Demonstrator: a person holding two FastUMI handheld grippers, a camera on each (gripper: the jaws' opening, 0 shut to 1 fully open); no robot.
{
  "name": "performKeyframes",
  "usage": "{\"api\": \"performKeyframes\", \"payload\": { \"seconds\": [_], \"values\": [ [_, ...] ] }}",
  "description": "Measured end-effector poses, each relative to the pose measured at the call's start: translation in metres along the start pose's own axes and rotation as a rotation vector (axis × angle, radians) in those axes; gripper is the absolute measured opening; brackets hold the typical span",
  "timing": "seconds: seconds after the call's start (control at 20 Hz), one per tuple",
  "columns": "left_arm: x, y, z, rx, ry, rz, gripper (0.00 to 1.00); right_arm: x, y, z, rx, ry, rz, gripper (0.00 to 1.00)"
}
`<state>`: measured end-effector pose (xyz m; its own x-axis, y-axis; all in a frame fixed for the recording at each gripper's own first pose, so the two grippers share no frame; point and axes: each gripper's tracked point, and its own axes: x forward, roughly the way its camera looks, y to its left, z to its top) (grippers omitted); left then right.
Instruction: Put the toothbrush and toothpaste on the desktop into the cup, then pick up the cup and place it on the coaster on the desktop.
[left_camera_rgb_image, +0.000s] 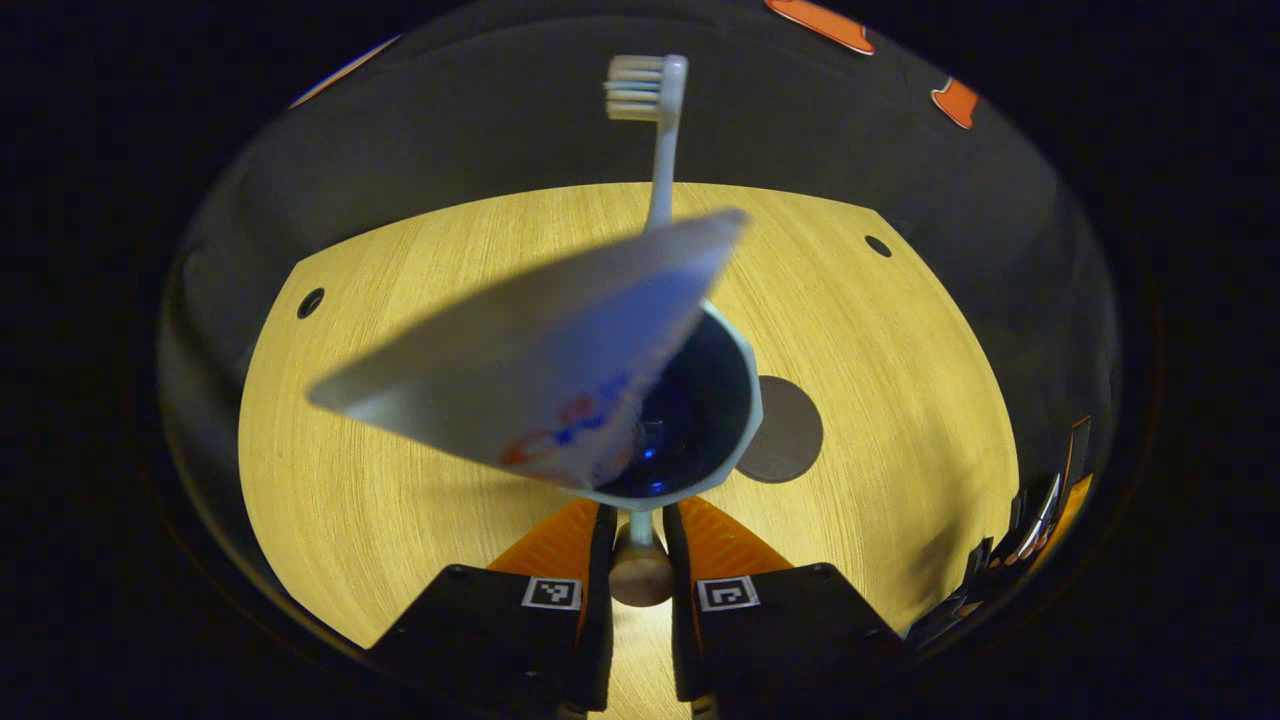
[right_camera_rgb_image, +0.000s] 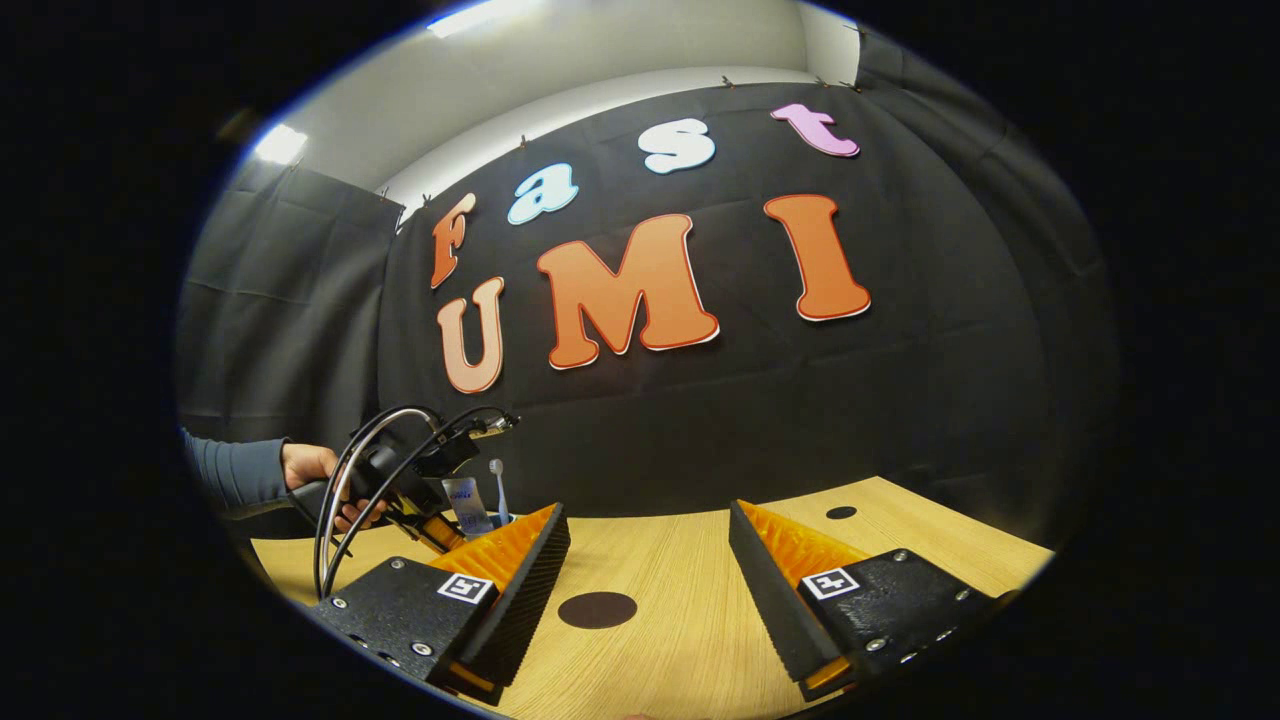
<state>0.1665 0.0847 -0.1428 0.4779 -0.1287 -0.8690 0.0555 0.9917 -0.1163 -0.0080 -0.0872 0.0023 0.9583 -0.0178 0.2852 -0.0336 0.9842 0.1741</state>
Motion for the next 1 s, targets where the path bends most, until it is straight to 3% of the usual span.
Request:
{"api": "performKeyframes", "payload": {
  "seconds": [0.55,1.0],
  "values": [
    [0.028,-0.029,0.059,0.116,0.023,-0.043,0.28,-0.03,-0.032,-0.001,0.039,0.018,-0.075,0.98],
    [0.065,-0.01,0.113,0.149,0.108,-0.027,0.28,-0.044,-0.049,-0.011,0.09,0.051,-0.092,0.98]
  ]
}}
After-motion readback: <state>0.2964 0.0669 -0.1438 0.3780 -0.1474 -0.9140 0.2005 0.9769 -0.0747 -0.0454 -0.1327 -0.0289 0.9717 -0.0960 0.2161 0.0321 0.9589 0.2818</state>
